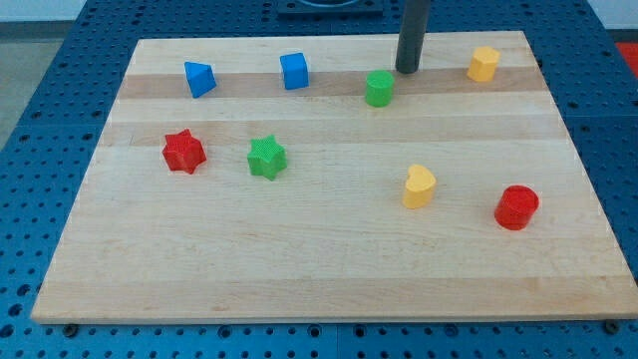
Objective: Push the green circle diagonally to the green star
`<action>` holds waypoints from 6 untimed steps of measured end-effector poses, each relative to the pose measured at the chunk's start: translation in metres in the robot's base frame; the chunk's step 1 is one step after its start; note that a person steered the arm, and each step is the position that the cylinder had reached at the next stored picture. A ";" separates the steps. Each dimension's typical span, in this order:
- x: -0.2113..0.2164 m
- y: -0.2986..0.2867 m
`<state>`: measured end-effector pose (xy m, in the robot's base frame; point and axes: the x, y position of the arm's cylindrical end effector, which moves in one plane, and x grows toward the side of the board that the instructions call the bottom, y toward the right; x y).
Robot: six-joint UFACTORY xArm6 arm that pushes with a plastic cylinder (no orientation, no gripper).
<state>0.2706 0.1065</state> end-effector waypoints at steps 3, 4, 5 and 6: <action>0.065 -0.035; 0.087 -0.054; 0.119 -0.078; 0.117 -0.076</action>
